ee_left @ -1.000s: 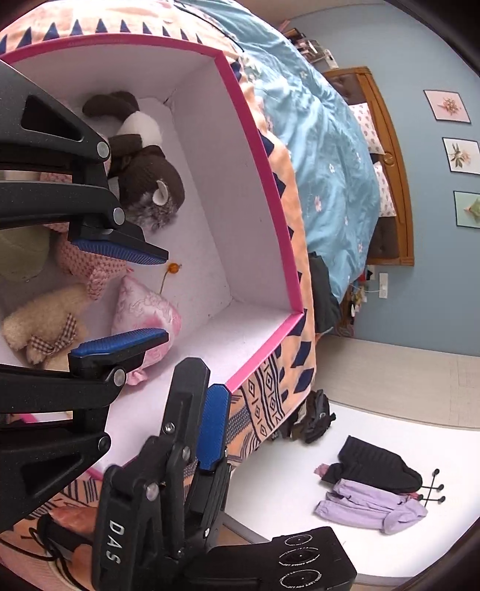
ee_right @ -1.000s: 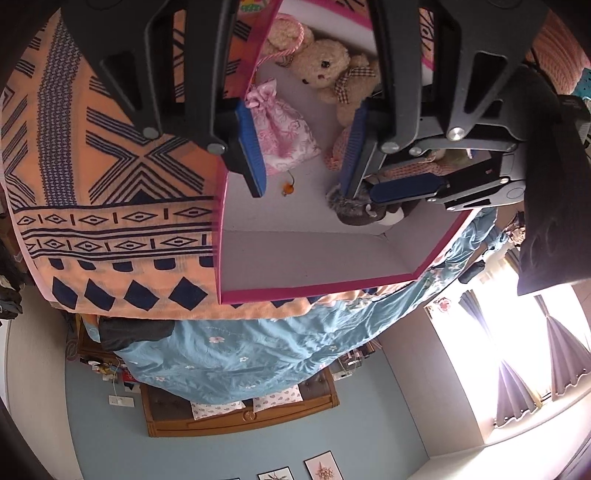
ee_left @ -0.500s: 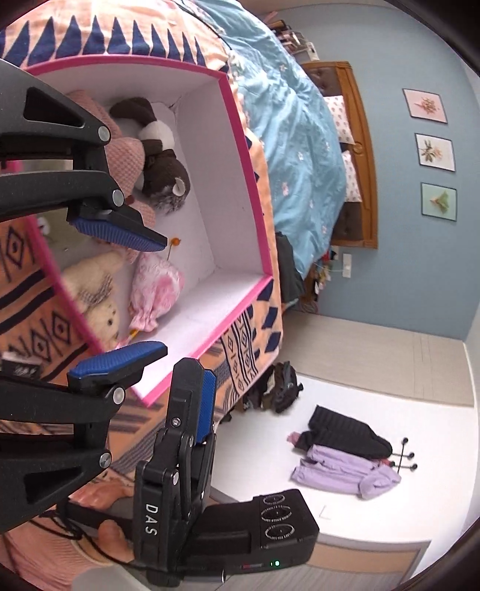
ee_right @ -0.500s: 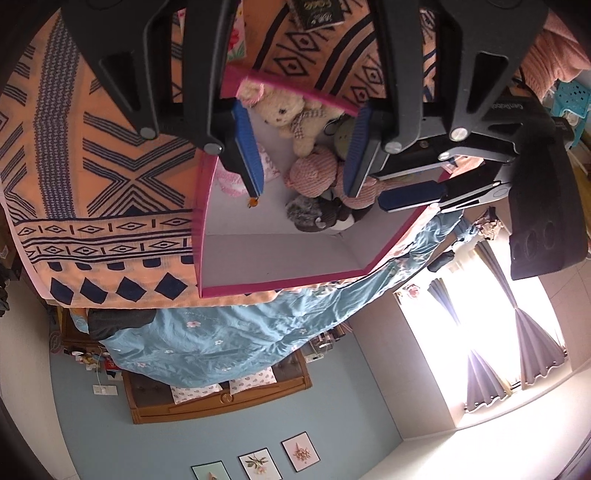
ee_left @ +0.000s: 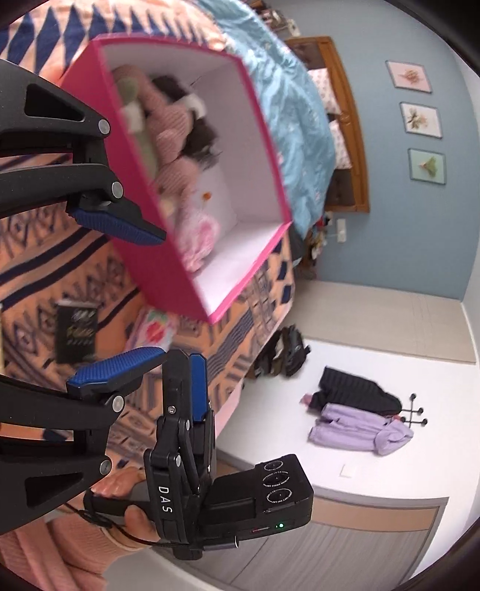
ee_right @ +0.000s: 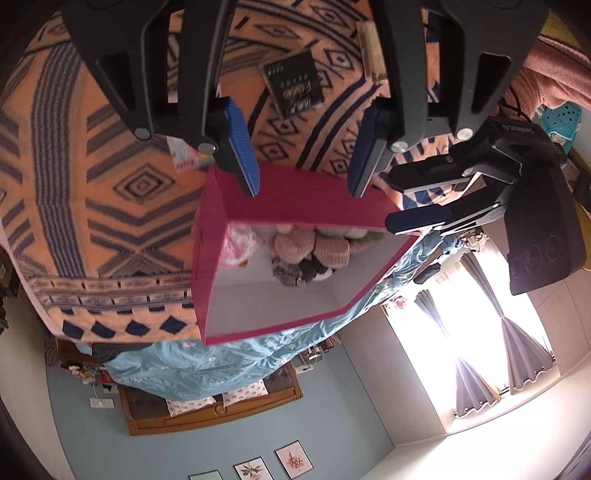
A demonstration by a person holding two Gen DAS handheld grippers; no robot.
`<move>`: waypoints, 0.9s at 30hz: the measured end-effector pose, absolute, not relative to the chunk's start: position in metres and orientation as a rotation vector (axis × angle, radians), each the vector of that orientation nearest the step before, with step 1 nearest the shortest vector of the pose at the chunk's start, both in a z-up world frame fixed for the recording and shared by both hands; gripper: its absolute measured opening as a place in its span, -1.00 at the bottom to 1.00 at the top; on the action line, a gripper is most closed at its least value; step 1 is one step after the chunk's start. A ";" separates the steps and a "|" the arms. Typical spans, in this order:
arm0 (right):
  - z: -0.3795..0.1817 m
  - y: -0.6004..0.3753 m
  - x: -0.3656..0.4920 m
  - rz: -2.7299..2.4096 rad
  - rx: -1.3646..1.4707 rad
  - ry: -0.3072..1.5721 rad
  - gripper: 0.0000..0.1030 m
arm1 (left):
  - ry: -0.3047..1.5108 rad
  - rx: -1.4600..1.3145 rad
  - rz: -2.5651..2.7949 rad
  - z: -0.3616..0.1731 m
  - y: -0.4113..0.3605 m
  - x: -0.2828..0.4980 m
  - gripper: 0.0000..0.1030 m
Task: Organize objects
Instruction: 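Reach down and grasp the gold-and-white tissue pack with the right gripper, then lift the gold tissue pack and carry it toward the pink box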
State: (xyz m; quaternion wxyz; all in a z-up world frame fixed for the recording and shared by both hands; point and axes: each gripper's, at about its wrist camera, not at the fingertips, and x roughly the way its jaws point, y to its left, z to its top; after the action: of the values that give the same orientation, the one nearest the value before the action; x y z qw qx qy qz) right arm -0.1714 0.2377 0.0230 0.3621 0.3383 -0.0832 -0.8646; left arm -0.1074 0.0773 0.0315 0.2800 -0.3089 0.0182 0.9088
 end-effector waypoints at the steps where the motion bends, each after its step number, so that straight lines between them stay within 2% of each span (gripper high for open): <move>1: 0.016 0.240 -0.167 -2.221 0.886 -0.228 0.00 | 0.055 -0.845 2.427 0.026 0.079 -0.105 0.13; 14: -0.059 0.214 -0.101 -1.958 1.128 -0.186 0.00 | 0.019 -1.043 2.343 -0.032 0.055 -0.062 0.13; 22: -0.072 0.205 -0.073 -1.886 1.180 -0.151 0.00 | -0.033 -1.125 2.292 -0.054 0.043 -0.037 0.08; 27: -0.074 0.202 -0.069 -1.874 1.199 -0.145 -0.18 | -0.082 -1.186 2.241 -0.069 0.043 -0.033 0.01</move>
State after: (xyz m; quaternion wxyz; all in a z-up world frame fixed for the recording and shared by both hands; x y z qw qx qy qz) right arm -0.0688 0.2020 -0.0742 0.4402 0.4830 -0.0583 -0.7547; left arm -0.0334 0.0429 -0.0694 0.2977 -0.4464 -0.0310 0.8433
